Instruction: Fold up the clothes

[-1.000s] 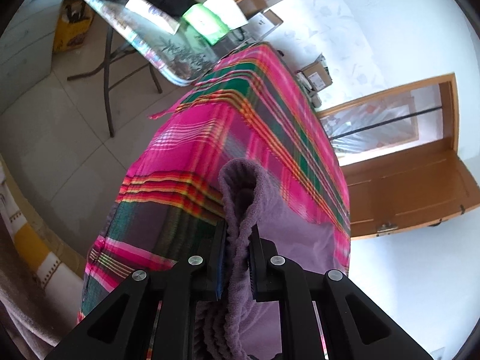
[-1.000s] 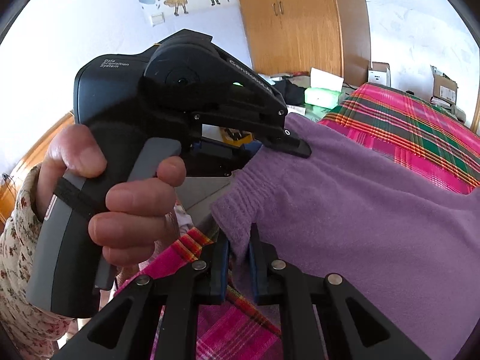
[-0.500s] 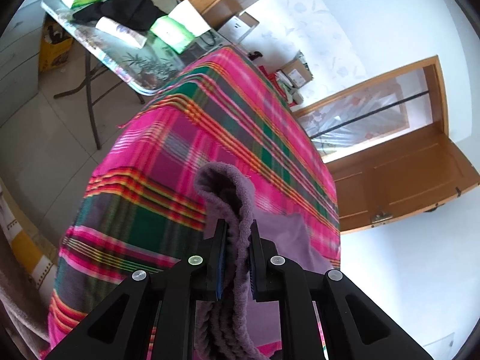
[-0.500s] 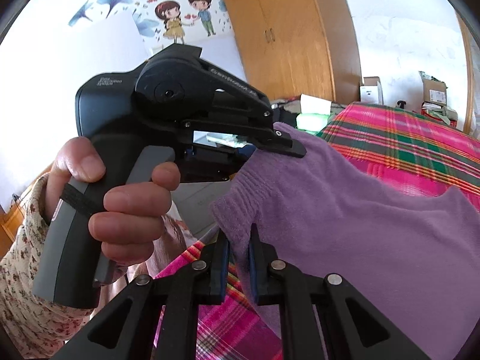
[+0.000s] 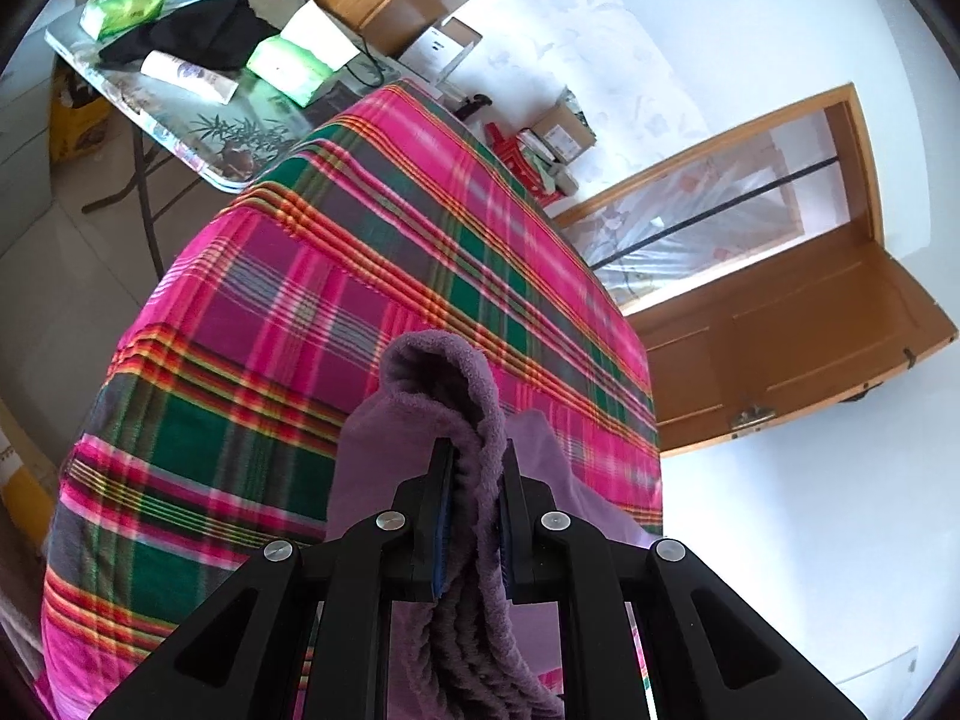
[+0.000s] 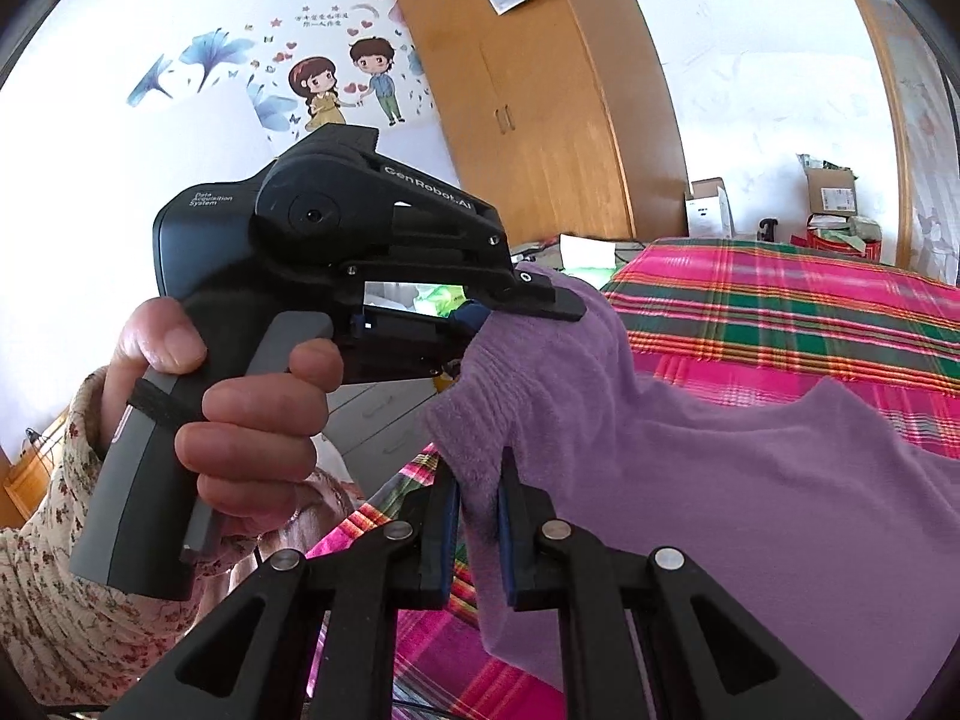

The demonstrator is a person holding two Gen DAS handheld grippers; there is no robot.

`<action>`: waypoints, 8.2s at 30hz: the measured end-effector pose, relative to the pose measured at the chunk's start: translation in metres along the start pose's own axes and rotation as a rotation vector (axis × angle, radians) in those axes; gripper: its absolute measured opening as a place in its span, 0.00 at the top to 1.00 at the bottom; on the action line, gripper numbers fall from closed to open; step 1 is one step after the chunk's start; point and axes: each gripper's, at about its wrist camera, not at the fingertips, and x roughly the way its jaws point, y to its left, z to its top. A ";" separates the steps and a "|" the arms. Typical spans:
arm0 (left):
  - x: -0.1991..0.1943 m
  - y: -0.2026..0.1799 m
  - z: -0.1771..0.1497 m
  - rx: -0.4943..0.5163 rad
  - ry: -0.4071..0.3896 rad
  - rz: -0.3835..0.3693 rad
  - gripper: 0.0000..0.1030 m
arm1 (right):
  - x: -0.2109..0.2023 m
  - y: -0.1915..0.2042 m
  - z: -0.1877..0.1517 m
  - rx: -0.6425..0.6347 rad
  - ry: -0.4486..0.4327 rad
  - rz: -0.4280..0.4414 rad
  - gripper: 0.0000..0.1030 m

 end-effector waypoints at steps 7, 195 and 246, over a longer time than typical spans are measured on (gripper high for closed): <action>0.014 -0.033 -0.004 0.059 0.037 0.000 0.87 | -0.034 -0.015 -0.005 0.024 -0.045 -0.024 0.89; 0.085 0.003 -0.095 0.049 0.268 -0.023 0.71 | -0.125 -0.210 -0.052 0.489 0.051 -0.184 0.94; 0.077 0.031 -0.114 0.023 0.323 -0.086 0.63 | -0.064 -0.101 -0.055 0.100 0.115 -0.265 0.66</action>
